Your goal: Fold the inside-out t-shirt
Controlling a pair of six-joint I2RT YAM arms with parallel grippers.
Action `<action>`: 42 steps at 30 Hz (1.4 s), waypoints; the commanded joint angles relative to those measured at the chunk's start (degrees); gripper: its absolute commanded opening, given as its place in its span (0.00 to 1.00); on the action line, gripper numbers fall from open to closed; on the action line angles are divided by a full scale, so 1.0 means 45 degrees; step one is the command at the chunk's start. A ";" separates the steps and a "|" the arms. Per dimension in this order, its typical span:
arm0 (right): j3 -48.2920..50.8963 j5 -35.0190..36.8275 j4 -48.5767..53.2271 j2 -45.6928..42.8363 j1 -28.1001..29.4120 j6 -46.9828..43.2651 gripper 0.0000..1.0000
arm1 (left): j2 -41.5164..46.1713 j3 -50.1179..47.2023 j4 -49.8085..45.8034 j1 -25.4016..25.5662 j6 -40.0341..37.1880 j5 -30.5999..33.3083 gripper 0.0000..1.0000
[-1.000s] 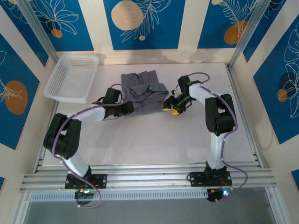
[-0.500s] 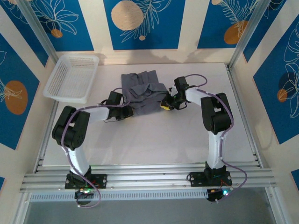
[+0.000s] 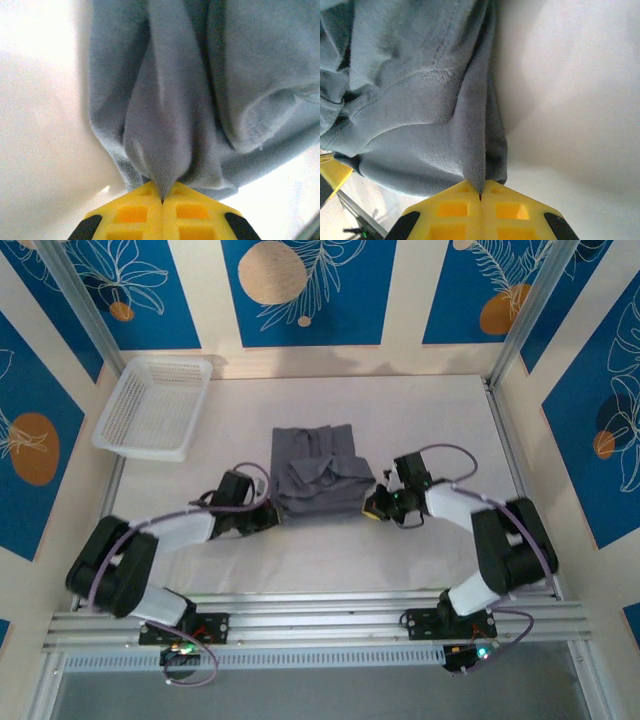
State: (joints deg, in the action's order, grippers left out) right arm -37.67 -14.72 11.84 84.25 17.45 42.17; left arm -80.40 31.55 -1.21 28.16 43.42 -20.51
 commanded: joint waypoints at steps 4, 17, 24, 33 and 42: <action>0.1510 0.0516 0.1724 -0.3077 0.0425 0.0374 0.40 | 0.2697 -0.1119 -0.2389 0.1524 0.1469 0.1130 0.48; -0.2086 0.1434 0.0627 0.0171 -0.2196 -0.0762 0.59 | 0.2299 0.0888 -0.2011 0.1790 0.1211 0.0597 0.59; -0.3564 -0.0362 0.0108 0.3080 -0.1787 -0.0537 0.45 | 0.1029 0.1445 -0.1305 0.2463 0.1361 0.0227 0.58; -0.2103 -0.0585 0.0202 0.1479 -0.1160 0.0575 0.00 | 0.0085 0.1524 -0.0189 0.2897 0.1936 0.0310 0.12; -0.3132 -0.0857 0.1242 -0.0307 -0.0709 0.0849 0.00 | 0.2756 0.2310 -0.2813 0.2580 0.1884 0.3018 0.00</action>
State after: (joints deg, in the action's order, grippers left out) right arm -47.57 -17.10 15.49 84.53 14.20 45.21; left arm -71.72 38.39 -8.93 40.49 52.16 -13.30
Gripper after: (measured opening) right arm 0.046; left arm 0.044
